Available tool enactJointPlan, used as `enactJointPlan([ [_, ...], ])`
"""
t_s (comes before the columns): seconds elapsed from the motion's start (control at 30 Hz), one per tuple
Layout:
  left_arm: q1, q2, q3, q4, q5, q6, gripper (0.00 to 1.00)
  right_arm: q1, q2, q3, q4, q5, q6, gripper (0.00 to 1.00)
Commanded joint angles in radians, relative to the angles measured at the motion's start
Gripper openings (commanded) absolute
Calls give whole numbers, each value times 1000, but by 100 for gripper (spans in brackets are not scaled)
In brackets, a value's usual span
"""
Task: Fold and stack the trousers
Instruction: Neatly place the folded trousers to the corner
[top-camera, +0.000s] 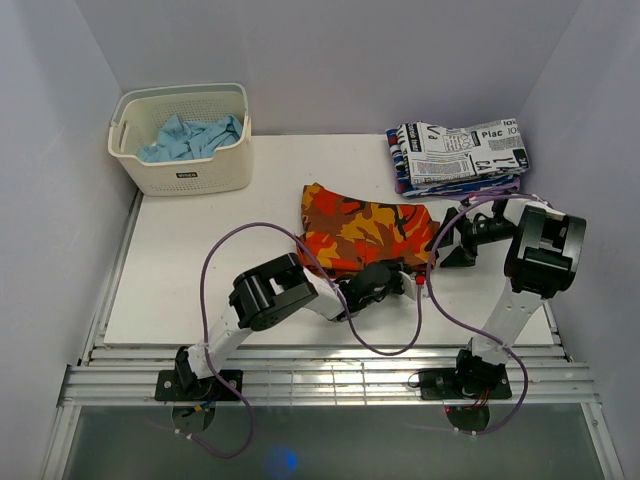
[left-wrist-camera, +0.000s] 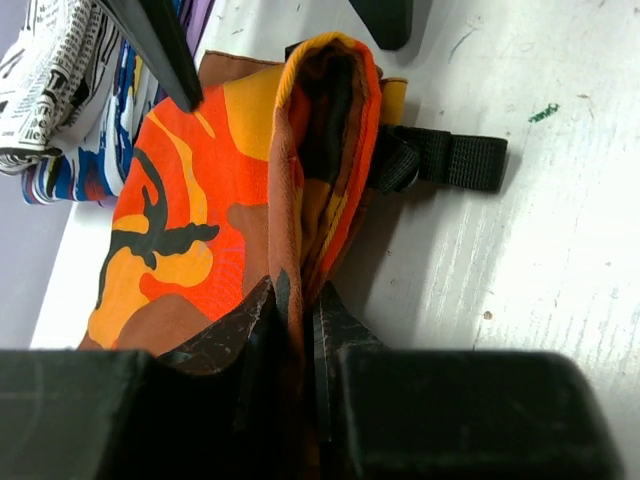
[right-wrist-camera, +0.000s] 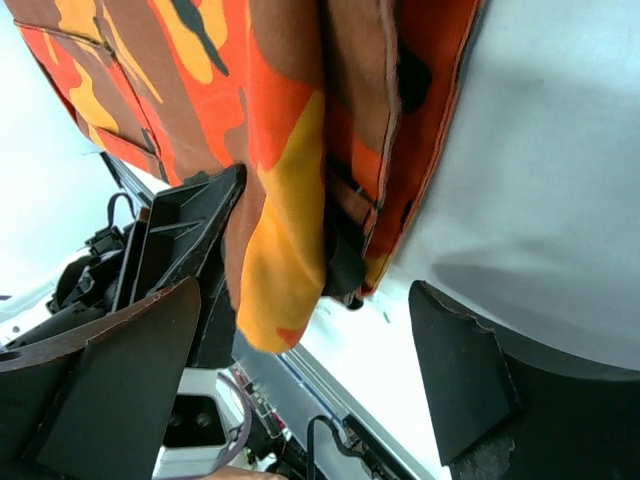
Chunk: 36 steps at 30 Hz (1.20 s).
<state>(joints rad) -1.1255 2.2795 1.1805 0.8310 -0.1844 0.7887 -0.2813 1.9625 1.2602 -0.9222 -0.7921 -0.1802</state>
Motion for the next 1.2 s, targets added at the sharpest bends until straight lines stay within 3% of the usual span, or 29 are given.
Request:
enactJointPlan([
  [0.0, 16, -58, 16, -102, 2, -100, 0, 25, 32, -4, 40, -25, 22, 90],
  [0.47, 64, -132, 47, -178, 62, -265, 0, 47, 75, -1, 94, -28, 54, 90],
  [0.77, 67, -152, 38, -184, 124, -293, 0, 90, 111, 7, 183, -133, 130, 90],
  [0.87, 67, -149, 41, -185, 140, -290, 0, 108, 119, 19, 213, -151, 159, 99],
  [0.93, 67, -150, 36, -185, 149, -279, 0, 110, 118, 24, 227, -153, 171, 92],
  [1.03, 64, -155, 28, -185, 154, -266, 0, 110, 115, 25, 232, -151, 173, 66],
  [1.07, 61, -173, 16, -184, 148, -250, 14, 110, 113, 24, 230, -145, 173, 45],
  [1.17, 47, -234, -18, -188, 126, -246, 52, 110, 107, 24, 227, -133, 173, 8],
])
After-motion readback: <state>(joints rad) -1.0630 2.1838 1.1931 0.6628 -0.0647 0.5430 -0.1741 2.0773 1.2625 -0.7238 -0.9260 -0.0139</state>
